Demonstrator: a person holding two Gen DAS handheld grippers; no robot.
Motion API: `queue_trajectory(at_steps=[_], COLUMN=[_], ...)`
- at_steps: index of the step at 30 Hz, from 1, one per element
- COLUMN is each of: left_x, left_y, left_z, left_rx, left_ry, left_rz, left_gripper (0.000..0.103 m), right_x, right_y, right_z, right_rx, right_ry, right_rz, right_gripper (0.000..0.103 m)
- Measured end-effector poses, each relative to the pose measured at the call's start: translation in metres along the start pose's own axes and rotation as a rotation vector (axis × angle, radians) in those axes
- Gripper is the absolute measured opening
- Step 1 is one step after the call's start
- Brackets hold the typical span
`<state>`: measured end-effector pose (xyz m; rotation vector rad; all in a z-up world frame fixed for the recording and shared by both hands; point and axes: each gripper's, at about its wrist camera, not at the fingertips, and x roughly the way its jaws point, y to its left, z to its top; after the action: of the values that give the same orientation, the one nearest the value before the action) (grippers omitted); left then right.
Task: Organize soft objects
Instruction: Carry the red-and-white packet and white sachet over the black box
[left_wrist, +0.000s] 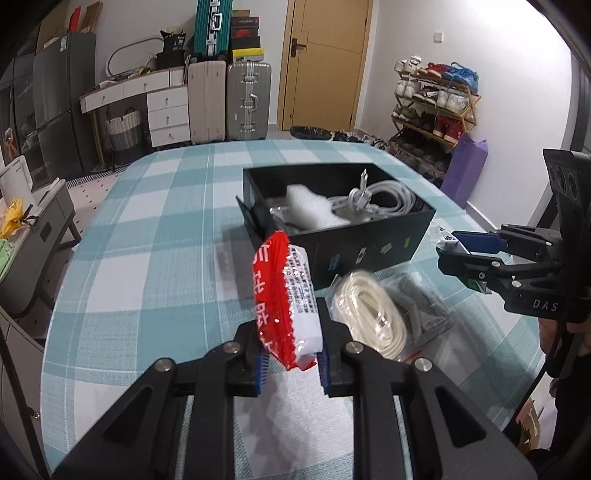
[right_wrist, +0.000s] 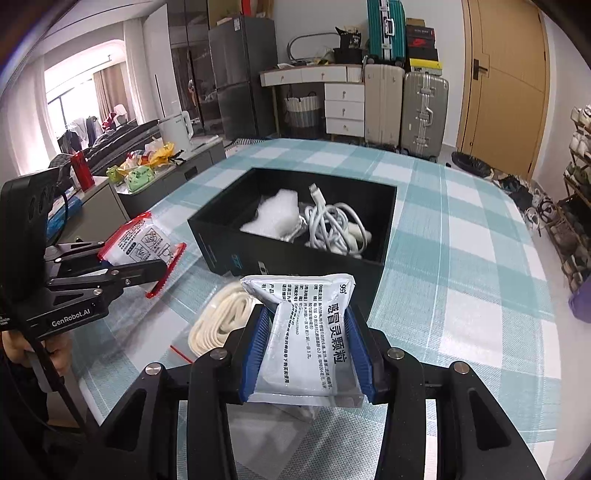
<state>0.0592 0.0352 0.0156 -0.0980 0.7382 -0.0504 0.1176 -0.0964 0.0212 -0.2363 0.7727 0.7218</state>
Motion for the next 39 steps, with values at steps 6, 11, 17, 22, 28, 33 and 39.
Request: queue_trajectory(at_steps=[6,11,17,22,28,33,39], left_x=[-0.006,-0.009,-0.010,-0.008,-0.002,0.006,0.016], left_y=[-0.005,-0.008,-0.011,-0.013,-0.017,-0.019,-0.021], left_z=[0.010,0.021,0.035,0.047,0.061,0.071,0.080], left_rx=[0.006,0.005,0.017,0.026,0.037,0.045,0.051], left_ry=[-0.023,-0.042,-0.061,-0.069,-0.071,-0.069,-0.062], left_rz=[-0.007,-0.024,-0.037,-0.046,-0.055,-0.059,-0.061], left_gripper=[0.019,0.019,0.019,0.019,0.019,0.019,0.019], right_x=[-0.011,-0.017,-0.024,-0.023,-0.021,-0.018,-0.013], right_y=[0.007,0.011,0.014,0.018,0.021,0.020,0.018], right_z=[0.005,0.011,0.021,0.030,0.041,0.050,0.060], right_rx=[-0.014,-0.029,-0.042,-0.053,-0.070,-0.082,-0.087], right_ry=[-0.026,-0.034,-0.051,-0.054,-0.060,-0.061,-0.061], right_rz=[0.008,0.001,-0.007,-0.007,-0.006,-0.009,-0.010], right_gripper=[0.043,0.043,0.043,0.043,0.043,0.043,0.043])
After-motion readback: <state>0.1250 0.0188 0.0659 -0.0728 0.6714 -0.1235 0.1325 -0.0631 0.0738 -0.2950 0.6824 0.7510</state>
